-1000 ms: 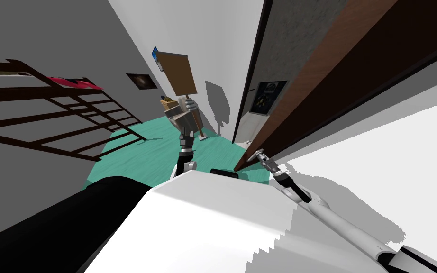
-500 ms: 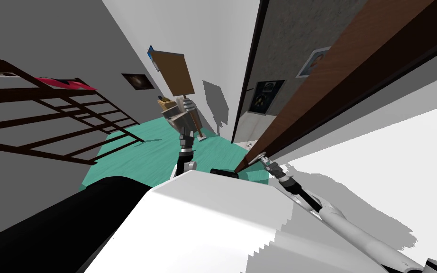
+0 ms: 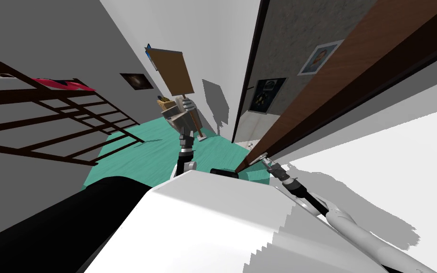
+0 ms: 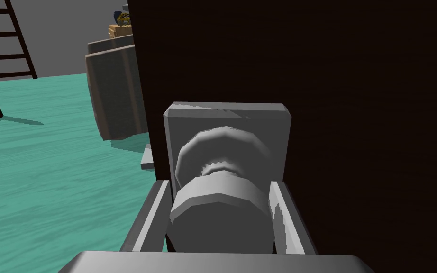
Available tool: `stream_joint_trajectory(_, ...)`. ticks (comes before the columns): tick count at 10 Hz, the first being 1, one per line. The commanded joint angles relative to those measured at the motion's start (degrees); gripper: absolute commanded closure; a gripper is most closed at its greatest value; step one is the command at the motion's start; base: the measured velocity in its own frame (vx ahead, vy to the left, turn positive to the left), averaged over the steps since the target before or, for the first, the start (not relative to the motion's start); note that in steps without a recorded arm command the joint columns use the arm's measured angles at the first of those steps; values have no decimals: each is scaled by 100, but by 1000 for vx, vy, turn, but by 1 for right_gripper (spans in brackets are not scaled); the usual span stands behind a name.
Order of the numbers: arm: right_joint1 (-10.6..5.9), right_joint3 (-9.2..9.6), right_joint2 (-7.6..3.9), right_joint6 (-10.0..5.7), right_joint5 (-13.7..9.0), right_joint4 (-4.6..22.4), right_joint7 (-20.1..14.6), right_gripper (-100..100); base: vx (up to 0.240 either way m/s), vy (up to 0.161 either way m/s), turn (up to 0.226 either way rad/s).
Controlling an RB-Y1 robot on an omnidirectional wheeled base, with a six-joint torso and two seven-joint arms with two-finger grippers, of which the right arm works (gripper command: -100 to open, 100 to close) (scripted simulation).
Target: Pull the door open
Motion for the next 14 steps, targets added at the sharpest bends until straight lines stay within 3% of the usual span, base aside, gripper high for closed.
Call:
stream_joint_trajectory(1, 15, 54, 78, -155, 57, 27, -1, 100, 17, 180, 60)
stream_joint_trajectory(5, -14, 116, 209, -463, 147, 199, -19, 100, 51, 113, 47)
stream_joint_trajectory(14, -15, 120, 218, -483, 153, 210, -21, 100, 5, 11, 6)
